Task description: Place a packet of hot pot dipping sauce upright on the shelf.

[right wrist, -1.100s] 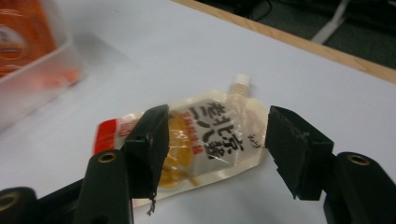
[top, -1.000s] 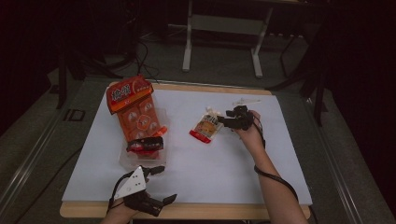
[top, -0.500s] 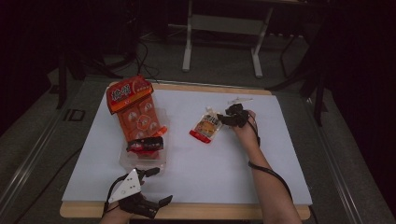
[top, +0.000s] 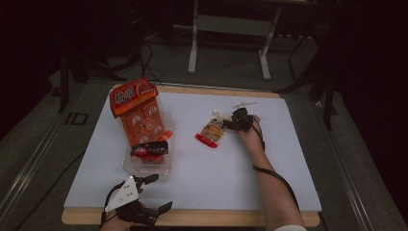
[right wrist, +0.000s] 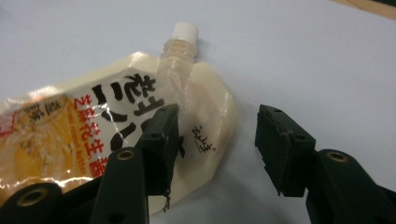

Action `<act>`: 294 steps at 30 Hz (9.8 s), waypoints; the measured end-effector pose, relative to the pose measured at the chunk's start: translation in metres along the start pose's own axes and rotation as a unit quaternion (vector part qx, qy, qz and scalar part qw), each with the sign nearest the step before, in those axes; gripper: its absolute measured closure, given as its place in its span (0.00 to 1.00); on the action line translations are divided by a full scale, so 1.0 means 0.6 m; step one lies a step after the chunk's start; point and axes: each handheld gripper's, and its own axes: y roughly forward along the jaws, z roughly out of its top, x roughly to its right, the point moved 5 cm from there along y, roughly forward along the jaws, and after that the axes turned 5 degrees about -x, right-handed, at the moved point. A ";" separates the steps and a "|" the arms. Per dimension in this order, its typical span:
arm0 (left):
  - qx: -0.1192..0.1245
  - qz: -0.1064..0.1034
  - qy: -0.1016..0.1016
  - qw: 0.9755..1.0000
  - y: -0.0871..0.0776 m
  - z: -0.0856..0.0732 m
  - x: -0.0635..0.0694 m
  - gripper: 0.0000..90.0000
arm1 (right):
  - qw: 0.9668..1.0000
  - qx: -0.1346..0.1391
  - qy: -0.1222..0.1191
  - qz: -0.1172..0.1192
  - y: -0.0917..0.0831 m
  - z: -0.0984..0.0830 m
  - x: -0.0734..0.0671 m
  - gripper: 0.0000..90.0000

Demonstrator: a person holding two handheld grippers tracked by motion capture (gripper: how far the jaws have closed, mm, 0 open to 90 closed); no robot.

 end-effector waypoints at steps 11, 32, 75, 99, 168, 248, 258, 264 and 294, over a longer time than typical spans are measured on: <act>-0.003 0.004 0.000 1.000 -0.002 -0.002 0.001 0.07 | 1.000 -0.020 -0.011 0.012 0.001 0.001 -0.014 0.84; 0.000 -0.004 -0.006 1.000 0.002 0.000 0.003 0.07 | 0.999 -0.008 -0.008 0.031 -0.046 0.026 -0.038 1.00; -0.006 -0.056 0.029 0.998 0.056 0.027 0.018 0.07 | 0.985 0.107 -0.085 0.109 -0.226 0.057 -0.156 1.00; -0.036 -0.106 -0.003 0.994 0.083 0.050 0.039 0.05 | 0.980 0.128 -0.098 0.115 -0.323 -0.010 -0.165 1.00; 0.002 -0.154 0.087 0.984 0.096 0.185 0.064 0.90 | 0.934 0.169 -0.184 0.257 -0.486 -0.121 -0.330 1.00; 0.033 -0.007 0.100 0.994 -0.089 0.139 -0.149 0.98 | 0.944 0.194 -0.103 0.247 -0.443 -0.137 -0.252 0.16; 0.021 -0.017 0.082 0.996 -0.085 0.108 -0.158 0.98 | 0.945 0.189 -0.102 0.246 -0.439 -0.137 -0.253 0.17; 0.001 -0.026 0.079 0.997 -0.070 0.087 -0.155 0.98 | 0.946 0.184 -0.105 0.246 -0.439 -0.138 -0.255 0.17; -0.036 -0.030 0.084 0.995 -0.040 0.096 -0.125 0.74 | 0.945 0.178 -0.102 0.254 -0.435 -0.141 -0.257 0.17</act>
